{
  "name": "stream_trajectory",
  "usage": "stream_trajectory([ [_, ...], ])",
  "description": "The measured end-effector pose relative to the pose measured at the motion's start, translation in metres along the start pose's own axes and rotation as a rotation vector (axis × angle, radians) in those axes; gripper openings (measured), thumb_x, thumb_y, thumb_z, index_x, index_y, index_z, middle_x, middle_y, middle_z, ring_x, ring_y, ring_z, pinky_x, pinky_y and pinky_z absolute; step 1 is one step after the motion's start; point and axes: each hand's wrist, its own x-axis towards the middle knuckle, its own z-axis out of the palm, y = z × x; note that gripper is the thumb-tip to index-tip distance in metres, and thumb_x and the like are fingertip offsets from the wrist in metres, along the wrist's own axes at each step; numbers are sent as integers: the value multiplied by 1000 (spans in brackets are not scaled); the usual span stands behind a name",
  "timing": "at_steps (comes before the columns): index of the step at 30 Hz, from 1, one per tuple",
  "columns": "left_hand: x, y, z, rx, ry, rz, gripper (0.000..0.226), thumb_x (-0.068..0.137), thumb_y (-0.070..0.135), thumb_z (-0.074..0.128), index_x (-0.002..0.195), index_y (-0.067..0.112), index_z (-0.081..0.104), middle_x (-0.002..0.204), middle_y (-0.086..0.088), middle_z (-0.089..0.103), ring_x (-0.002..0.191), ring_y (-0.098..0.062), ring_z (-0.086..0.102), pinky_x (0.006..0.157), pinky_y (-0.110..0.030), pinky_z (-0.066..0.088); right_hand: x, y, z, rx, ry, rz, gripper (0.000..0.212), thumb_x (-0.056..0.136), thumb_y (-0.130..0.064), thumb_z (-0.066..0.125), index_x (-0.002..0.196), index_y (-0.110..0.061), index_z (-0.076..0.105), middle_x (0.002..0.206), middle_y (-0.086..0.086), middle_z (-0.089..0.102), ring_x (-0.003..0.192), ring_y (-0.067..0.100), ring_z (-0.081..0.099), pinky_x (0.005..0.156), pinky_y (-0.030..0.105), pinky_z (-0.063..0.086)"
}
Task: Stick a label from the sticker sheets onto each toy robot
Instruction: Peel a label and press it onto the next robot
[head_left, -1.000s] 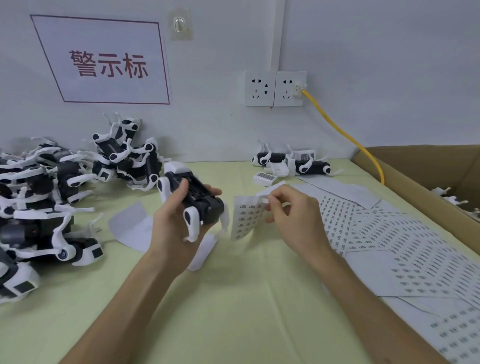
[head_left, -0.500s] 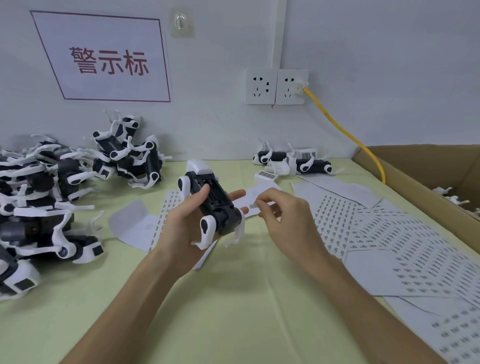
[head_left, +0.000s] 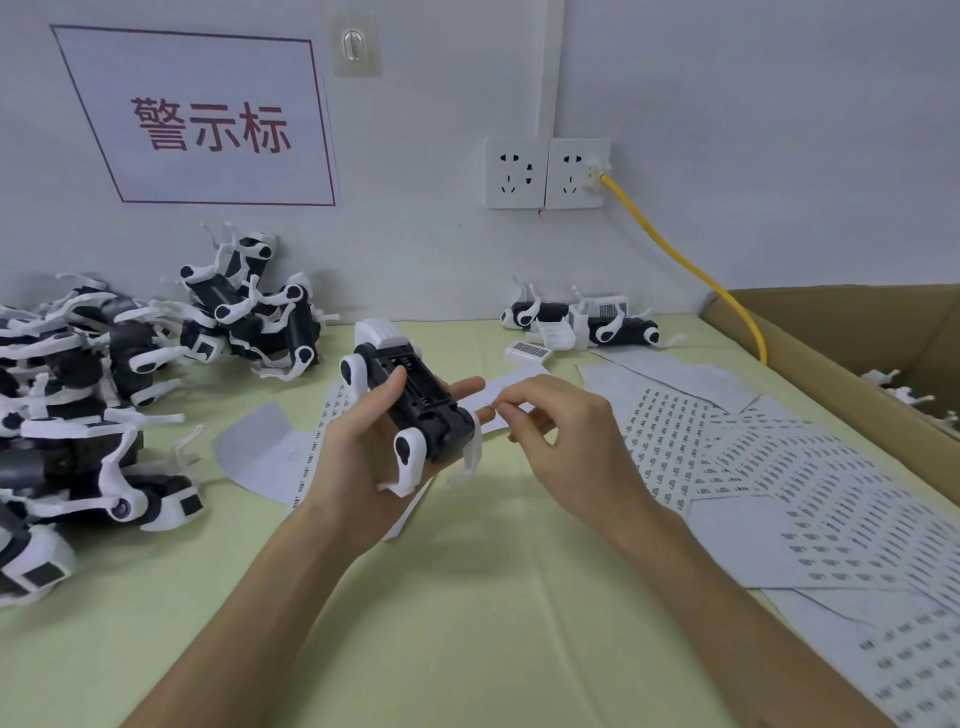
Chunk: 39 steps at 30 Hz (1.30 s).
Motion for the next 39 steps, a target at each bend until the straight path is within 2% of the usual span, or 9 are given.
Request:
stream_trajectory([
  [3,3,-1,-3,9,18,10,57,97,36,57,149,22,38,141,-32,58,127,-55,58,114,-65,37,-1,0,0,12,-3,8,12,95,-4,64,97,-12,74,96,-5,73,73,10,65,71,27,55],
  [6,1,-1,-1,31,19,35,40,96,37,57,134,25,50,139,-30,61,126,-52,60,109,-60,42,-1,-3,0,61,40,48,12,94,-5,66,97,-13,74,94,-10,72,72,8,67,69,17,52],
  [9,-1,-1,3,89,24,42,27,95,38,57,113,26,72,134,-24,66,123,-47,64,102,-54,49,2,-5,1,204,88,273,13,97,-12,64,89,-14,74,82,-10,73,63,8,70,63,15,50],
  [12,-3,0,9,114,19,15,34,94,37,55,108,17,78,133,-20,69,121,-41,68,91,-42,60,5,-6,0,366,-19,535,21,99,-24,64,84,-14,74,75,0,73,58,17,70,62,24,52],
  [15,-3,0,10,131,6,-31,38,94,37,56,105,10,79,134,-19,69,123,-39,66,90,-38,62,4,-6,0,463,-106,616,18,95,-25,69,82,-14,76,76,3,74,59,17,68,62,25,54],
  [23,-4,-2,12,206,-12,-43,33,94,39,55,98,22,83,130,-13,72,125,-34,67,96,-38,60,4,-8,0,332,-23,549,12,90,-13,75,79,-12,72,71,-2,74,58,15,69,65,31,55],
  [29,-7,-3,22,167,29,17,29,98,40,57,84,35,82,116,-7,77,114,-24,72,74,-20,58,1,-15,4,289,92,440,15,87,-16,78,74,-18,72,71,-5,73,52,12,65,59,21,49],
  [34,-4,-6,19,56,93,-27,21,90,41,69,90,25,82,110,-7,77,105,-21,74,66,-19,58,-3,-17,10,296,134,396,11,87,-13,79,77,-14,73,71,-3,71,53,19,63,60,34,53],
  [39,0,-5,12,31,170,-32,9,87,41,79,86,33,75,94,-3,74,83,-16,72,52,-14,50,4,-11,2,385,271,390,14,90,-12,75,78,-17,70,66,-10,65,50,10,56,53,17,46],
])
